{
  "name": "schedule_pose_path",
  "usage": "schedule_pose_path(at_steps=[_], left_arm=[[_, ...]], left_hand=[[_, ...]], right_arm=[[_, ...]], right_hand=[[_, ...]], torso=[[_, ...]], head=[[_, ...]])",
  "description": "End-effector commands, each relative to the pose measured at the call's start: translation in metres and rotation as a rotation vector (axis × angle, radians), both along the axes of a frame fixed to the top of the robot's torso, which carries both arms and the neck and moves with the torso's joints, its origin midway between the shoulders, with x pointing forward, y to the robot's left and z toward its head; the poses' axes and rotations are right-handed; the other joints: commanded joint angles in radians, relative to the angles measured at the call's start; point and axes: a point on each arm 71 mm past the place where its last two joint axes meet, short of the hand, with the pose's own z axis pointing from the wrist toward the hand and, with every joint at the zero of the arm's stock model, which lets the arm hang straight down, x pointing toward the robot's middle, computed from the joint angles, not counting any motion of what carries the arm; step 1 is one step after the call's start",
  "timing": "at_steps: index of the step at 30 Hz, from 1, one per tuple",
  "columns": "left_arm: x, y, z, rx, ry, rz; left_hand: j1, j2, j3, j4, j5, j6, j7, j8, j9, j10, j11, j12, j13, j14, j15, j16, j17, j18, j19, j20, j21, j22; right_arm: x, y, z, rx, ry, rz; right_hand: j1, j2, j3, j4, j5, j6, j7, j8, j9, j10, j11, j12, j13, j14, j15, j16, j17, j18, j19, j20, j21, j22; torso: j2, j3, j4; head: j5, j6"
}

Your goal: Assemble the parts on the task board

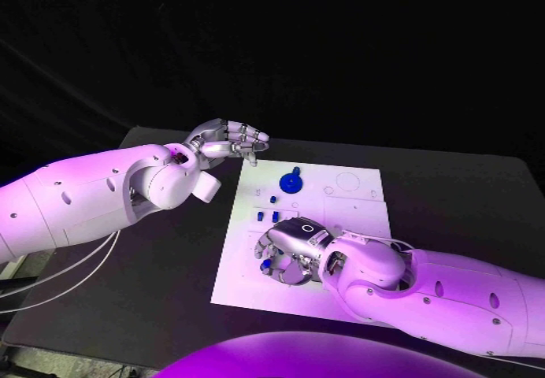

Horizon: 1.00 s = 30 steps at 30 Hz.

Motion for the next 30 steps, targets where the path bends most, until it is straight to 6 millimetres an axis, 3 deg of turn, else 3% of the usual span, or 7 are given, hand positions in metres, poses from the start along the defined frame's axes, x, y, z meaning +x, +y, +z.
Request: schedule_pose_path(at_steps=[1,11,19,23,30], left_arm=[[-0.001,-0.002,0.001,-0.006,-0.002,-0.018],[-0.001,-0.002,0.001,-0.005,0.001,-0.021],[-0.001,-0.001,0.001,-0.004,0.002,-0.02],[-0.001,0.0,0.001,-0.003,0.002,-0.018],[-0.001,0.003,0.0,0.0,0.003,-0.012]], left_hand=[[0.0,0.007,0.0,-0.004,0.004,-0.007,0.033,0.001,-0.001,-0.008,0.001,0.003,0.001,-0.004,0.002,-0.003,-0.001,0.012,-0.003,0.001,-0.006,-0.001],[-0.001,0.008,-0.001,-0.004,0.004,-0.007,0.033,0.002,-0.001,-0.009,0.001,0.004,0.001,-0.005,0.002,-0.004,-0.002,0.012,-0.004,0.001,-0.007,-0.002],[-0.001,0.008,-0.001,-0.004,0.004,-0.007,0.033,0.002,-0.001,-0.009,0.001,0.004,0.001,-0.005,0.002,-0.004,-0.002,0.012,-0.004,0.001,-0.007,-0.002],[-0.001,0.008,-0.001,-0.004,0.004,-0.007,0.033,0.002,-0.001,-0.009,0.001,0.004,0.001,-0.005,0.002,-0.004,-0.002,0.012,-0.004,0.001,-0.007,-0.002],[-0.001,0.008,-0.001,-0.004,0.004,-0.007,0.033,0.002,-0.001,-0.009,0.001,0.004,0.001,-0.005,0.002,-0.004,-0.002,0.012,-0.004,0.001,-0.007,-0.002]], right_arm=[[-0.003,0.001,-0.003,-0.003,0.022,0.014],[0.001,-0.005,-0.002,0.027,0.016,-0.023],[0.001,-0.02,0.009,0.119,-0.011,-0.073],[0.004,-0.037,0.024,0.181,-0.011,-0.116],[0.02,-0.089,0.051,0.232,0.116,-0.279]], right_hand=[[-0.013,-0.009,-0.014,0.002,-0.006,-0.025,0.0,-0.015,-0.006,0.003,-0.012,-0.006,0.003,0.044,0.005,0.003,-0.001,-0.011,0.001,0.008,0.0,0.126],[-0.021,-0.022,-0.04,0.007,-0.007,-0.064,0.005,-0.039,-0.016,-0.029,-0.009,-0.016,0.005,0.043,0.008,0.001,-0.007,-0.01,-0.001,0.01,-0.014,0.123],[-0.017,-0.02,-0.052,0.008,0.003,-0.061,0.005,-0.038,-0.016,-0.029,-0.008,-0.008,0.009,0.041,0.009,0.0,-0.011,-0.01,0.0,0.011,-0.014,0.123],[-0.004,-0.018,-0.063,0.003,0.017,-0.049,0.002,-0.034,-0.015,0.0,-0.013,0.022,0.024,0.042,0.005,0.0,-0.01,-0.01,0.003,0.009,-0.01,0.125],[-0.001,-0.019,-0.108,0.009,0.028,-0.016,0.004,-0.016,-0.011,0.052,-0.022,0.117,0.094,0.049,-0.003,0.014,0.018,-0.015,0.014,0.002,0.016,0.135]], torso=[[0.0,-0.0002,0.0004],[0.0,0.0004,-0.0005],[-0.001,0.0005,0.0],[-0.001,0.0004,-0.0007],[-0.003,-0.0005,-0.0032]], head=[[-0.001,0.0],[-0.001,-0.001],[-0.004,0.003],[-0.008,0.005],[-0.023,0.012]])
